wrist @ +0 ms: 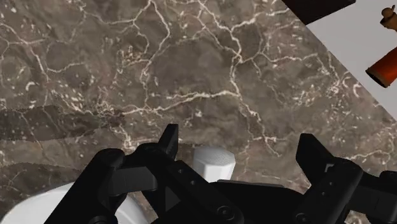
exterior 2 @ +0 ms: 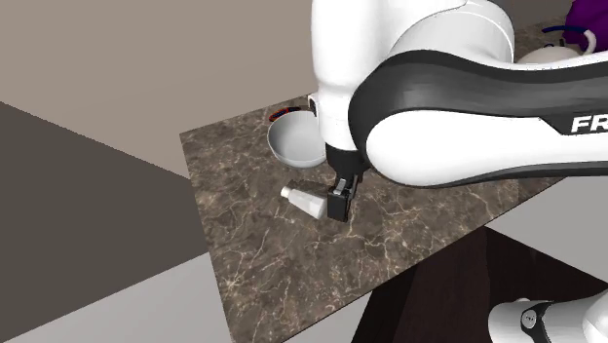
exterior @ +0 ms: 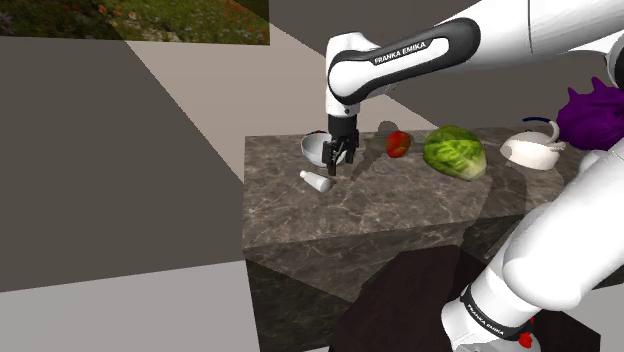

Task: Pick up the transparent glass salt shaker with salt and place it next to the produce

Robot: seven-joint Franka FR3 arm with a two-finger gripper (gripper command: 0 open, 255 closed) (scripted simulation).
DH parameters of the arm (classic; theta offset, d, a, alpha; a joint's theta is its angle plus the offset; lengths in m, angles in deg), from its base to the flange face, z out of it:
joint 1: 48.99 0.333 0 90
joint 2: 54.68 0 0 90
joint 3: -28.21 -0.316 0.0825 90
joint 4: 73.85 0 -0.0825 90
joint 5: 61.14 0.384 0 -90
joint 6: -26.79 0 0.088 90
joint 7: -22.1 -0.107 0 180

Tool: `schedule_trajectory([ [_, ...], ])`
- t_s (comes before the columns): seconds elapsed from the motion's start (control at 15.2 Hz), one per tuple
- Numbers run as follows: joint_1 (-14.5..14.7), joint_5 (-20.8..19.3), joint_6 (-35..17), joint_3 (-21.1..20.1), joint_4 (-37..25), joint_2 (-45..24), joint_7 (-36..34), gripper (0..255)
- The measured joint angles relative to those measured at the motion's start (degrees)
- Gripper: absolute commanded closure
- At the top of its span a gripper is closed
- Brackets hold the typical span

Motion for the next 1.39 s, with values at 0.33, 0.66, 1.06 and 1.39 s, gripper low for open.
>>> schedule_trajectory([
  [0.33, 0.1, -1.4, -2.1, -0.2, -9.2, -11.9, -1.3, 0],
  [0.66, 0.3, -2.7, -2.9, 0.1, -18.3, -22.5, -2.1, 0],
  [1.06, 0.7, -2.9, -6.6, -0.2, -17.3, -24.4, -2.5, 0],
  [1.39, 1.1, -2.6, -8.3, -0.9, -16.4, -24.9, -2.7, 0],
])
